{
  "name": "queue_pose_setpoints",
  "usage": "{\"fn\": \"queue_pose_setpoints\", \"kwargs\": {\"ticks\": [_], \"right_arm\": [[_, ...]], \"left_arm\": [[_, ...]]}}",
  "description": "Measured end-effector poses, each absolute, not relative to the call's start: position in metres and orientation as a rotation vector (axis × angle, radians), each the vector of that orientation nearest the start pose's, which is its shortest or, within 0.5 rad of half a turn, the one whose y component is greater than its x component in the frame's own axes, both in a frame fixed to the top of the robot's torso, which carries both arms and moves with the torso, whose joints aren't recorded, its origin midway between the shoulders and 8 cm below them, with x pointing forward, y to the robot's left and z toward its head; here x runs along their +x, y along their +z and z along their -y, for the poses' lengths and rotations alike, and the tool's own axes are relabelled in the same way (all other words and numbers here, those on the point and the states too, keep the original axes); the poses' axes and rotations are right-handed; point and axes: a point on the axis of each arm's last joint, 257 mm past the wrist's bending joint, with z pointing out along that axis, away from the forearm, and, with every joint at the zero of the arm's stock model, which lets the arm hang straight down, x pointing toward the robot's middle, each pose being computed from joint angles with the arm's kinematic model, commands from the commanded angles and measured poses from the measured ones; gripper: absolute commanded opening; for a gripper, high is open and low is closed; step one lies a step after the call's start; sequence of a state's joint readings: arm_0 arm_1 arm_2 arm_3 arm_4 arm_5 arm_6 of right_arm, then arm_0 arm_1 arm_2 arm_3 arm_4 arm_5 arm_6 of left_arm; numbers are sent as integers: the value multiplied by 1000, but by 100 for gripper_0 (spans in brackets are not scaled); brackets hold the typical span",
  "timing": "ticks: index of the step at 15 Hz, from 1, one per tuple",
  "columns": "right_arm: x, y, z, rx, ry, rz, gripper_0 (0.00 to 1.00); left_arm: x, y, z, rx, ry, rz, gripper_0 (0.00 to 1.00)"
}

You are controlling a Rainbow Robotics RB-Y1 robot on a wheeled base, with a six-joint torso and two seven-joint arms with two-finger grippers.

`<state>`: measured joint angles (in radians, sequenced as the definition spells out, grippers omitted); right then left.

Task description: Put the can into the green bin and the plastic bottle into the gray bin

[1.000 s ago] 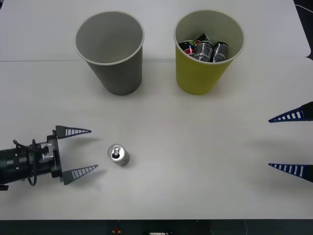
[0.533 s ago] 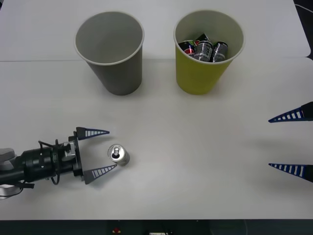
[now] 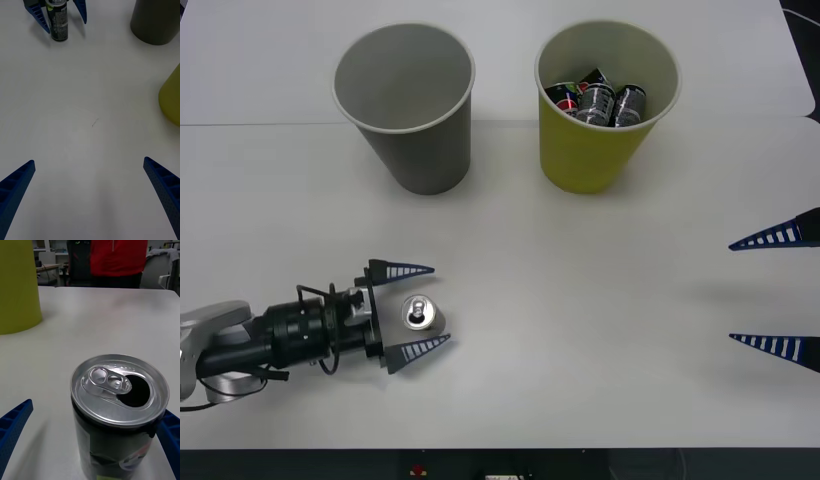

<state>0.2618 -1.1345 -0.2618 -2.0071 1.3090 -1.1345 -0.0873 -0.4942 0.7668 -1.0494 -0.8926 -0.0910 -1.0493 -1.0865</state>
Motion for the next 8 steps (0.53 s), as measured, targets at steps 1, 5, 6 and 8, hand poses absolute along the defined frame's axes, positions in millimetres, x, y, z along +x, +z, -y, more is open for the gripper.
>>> {"fn": "queue_pose_setpoints", "kwargs": {"ticks": [1,5,6,8], "right_arm": [[341,-167,286,-1634,209,-1596,100],[341,-167,286,-1634,209,-1596,100],[341,-167,286,-1634,209,-1596,100],[341,-167,286,-1634,209,-1596,100]], "left_arm": [[419,-315,-130,1234,-630,-1259,100],[420,-316,-130,1244,-625,-1259,0],[419,-317,-130,1245,-625,-1259,0],[419,-317,-130,1247,-625,-1260,0]]}}
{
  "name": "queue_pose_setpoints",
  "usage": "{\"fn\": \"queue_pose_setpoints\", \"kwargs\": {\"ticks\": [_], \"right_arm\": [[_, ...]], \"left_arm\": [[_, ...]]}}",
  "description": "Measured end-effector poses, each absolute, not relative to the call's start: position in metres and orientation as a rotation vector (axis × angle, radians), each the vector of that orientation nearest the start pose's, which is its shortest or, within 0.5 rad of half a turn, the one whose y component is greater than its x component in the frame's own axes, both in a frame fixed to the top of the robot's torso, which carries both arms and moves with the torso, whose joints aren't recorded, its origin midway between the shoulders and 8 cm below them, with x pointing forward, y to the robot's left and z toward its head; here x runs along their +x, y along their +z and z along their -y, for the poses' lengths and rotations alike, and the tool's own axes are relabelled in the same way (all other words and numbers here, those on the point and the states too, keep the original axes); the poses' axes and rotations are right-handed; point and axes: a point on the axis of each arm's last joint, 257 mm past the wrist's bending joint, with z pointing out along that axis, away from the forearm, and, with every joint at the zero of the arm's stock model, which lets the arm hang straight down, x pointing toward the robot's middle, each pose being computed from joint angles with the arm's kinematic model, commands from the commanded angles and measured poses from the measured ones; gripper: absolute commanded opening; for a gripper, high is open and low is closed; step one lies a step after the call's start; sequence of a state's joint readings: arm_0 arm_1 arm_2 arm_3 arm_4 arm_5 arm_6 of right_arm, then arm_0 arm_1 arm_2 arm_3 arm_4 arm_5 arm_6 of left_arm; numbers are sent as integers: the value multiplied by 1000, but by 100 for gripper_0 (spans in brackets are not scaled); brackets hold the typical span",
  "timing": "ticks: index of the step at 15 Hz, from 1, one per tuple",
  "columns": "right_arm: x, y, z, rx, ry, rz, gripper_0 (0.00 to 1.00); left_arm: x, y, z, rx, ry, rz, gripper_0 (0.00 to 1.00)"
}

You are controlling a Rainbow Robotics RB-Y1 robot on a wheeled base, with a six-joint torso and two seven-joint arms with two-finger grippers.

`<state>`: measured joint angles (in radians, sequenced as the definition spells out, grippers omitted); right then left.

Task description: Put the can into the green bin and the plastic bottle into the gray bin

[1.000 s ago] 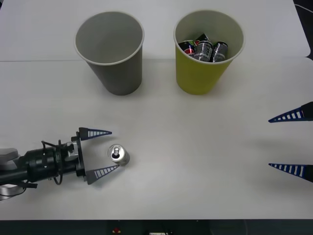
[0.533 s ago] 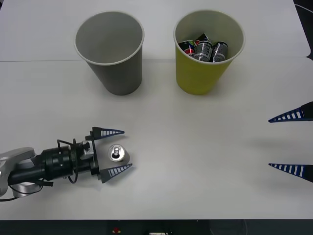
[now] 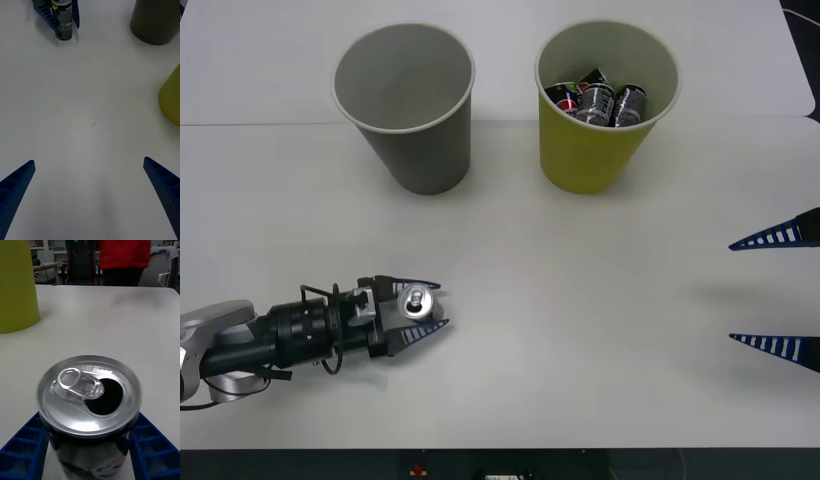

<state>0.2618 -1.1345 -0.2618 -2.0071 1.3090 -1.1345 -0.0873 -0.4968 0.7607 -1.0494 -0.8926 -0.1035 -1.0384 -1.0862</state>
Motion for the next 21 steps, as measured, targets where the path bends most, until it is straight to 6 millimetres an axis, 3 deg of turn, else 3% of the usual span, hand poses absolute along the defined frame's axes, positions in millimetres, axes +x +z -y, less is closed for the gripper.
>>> {"fn": "queue_pose_setpoints", "kwargs": {"ticks": [6,12,21], "right_arm": [[341,-167,286,-1634,209,-1596,100],[341,-167,286,-1634,209,-1596,100],[341,-167,286,-1634,209,-1596,100]], "left_arm": [[415,-315,-136,1262,-633,-1261,0],[408,-298,-154,1326,-675,-1265,0],[394,-243,-159,1420,-705,-1337,0]]}}
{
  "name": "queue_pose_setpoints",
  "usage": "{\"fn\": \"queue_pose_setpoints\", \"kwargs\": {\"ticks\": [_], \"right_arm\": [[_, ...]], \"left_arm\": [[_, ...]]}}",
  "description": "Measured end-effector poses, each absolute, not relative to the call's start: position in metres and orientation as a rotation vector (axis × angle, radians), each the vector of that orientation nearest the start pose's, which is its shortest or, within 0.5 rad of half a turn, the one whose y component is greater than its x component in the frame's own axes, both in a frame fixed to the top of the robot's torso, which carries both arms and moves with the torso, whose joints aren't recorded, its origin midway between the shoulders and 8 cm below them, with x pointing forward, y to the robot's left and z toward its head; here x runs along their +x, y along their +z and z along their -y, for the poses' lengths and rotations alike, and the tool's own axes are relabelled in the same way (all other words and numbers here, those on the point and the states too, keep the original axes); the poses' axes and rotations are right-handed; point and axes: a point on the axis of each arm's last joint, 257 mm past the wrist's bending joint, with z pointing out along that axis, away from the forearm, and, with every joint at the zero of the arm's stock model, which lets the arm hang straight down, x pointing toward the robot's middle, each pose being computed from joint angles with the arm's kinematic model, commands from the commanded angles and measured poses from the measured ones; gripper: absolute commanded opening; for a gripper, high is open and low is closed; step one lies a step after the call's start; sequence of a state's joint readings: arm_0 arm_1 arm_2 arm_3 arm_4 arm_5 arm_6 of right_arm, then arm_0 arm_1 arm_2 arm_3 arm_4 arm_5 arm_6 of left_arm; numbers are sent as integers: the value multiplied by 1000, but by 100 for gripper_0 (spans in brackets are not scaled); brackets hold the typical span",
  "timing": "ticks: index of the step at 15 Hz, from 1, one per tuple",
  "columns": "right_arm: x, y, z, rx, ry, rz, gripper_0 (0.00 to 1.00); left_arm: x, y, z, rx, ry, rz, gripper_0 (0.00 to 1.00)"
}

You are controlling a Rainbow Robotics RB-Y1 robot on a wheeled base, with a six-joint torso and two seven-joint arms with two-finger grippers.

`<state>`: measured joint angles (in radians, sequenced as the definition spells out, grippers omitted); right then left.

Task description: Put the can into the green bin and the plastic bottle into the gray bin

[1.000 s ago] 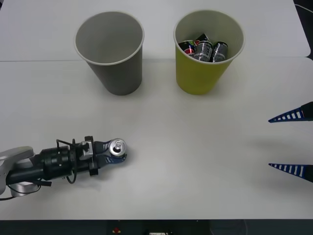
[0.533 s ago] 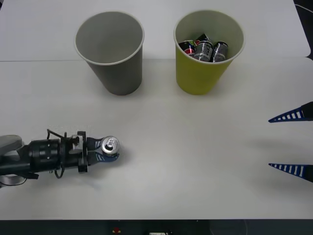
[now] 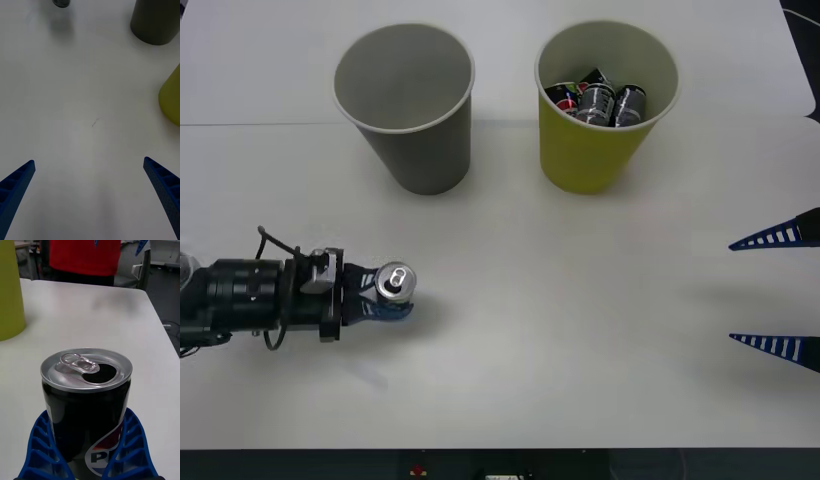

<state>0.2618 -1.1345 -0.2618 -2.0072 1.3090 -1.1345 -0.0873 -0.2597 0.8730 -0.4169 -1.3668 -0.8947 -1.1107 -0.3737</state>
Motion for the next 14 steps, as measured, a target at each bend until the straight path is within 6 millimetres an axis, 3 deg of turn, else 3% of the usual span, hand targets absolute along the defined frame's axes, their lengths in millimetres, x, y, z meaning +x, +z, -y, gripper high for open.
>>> {"fn": "queue_pose_setpoints", "kwargs": {"ticks": [6,14], "right_arm": [[341,-167,286,-1634,209,-1596,100],[341,-167,286,-1634,209,-1596,100]], "left_arm": [[384,-196,-154,1439,-649,-1501,0],[389,-142,-140,1259,-633,-1732,0]]}}
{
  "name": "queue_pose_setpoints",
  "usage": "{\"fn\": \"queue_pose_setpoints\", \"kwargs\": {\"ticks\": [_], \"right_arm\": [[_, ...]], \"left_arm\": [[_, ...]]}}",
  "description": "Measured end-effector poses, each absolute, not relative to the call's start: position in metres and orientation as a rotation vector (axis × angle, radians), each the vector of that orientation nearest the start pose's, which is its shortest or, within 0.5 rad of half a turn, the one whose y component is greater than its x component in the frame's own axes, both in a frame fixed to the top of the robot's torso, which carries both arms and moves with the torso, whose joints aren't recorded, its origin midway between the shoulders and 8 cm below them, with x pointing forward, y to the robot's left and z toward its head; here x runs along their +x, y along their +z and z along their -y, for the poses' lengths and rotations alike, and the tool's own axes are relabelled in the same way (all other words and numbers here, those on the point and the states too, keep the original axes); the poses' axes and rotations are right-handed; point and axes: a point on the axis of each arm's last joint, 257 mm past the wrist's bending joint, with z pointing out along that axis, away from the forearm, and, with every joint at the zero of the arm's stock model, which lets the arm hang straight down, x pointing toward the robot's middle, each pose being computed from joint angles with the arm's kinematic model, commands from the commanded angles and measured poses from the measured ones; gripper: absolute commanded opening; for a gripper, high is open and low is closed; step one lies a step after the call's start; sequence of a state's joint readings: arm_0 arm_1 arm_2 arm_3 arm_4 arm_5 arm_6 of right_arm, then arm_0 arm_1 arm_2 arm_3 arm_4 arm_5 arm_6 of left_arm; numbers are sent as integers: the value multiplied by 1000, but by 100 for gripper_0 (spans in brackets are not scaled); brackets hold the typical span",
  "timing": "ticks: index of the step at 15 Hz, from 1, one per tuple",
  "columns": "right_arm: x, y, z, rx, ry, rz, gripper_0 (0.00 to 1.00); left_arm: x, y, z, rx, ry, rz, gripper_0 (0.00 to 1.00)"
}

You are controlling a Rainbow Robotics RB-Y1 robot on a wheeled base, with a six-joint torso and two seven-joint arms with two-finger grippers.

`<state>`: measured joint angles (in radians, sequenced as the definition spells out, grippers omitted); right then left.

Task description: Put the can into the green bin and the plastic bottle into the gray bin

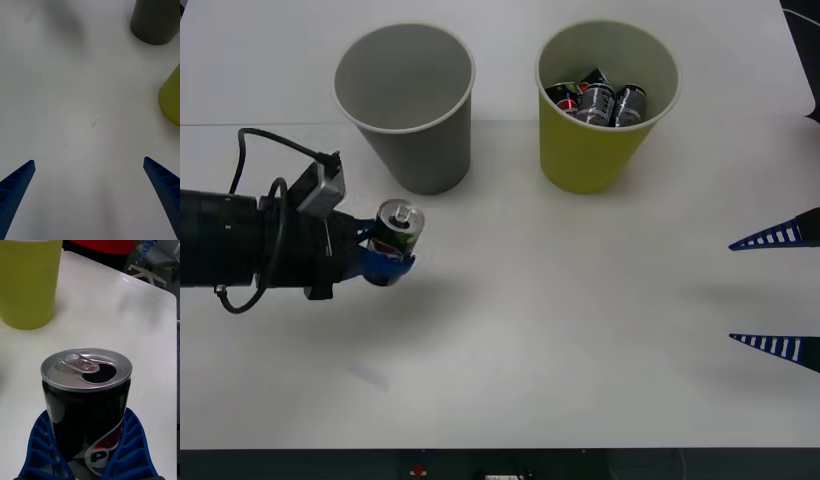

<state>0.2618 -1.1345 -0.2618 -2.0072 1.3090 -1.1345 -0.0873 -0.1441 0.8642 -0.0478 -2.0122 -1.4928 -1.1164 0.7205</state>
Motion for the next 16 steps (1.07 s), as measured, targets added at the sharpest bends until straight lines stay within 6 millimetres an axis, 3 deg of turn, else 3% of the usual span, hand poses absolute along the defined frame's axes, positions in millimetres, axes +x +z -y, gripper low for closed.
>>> {"fn": "queue_pose_setpoints", "kwargs": {"ticks": [8,12,16], "right_arm": [[341,-167,286,-1634,209,-1596,100],[341,-167,286,-1634,209,-1596,100],[341,-167,286,-1634,209,-1596,100]], "left_arm": [[388,-91,-117,1084,-580,-1886,0],[407,-57,-103,1153,-481,-1898,0],[438,-14,-63,1222,-511,-1876,0]]}}
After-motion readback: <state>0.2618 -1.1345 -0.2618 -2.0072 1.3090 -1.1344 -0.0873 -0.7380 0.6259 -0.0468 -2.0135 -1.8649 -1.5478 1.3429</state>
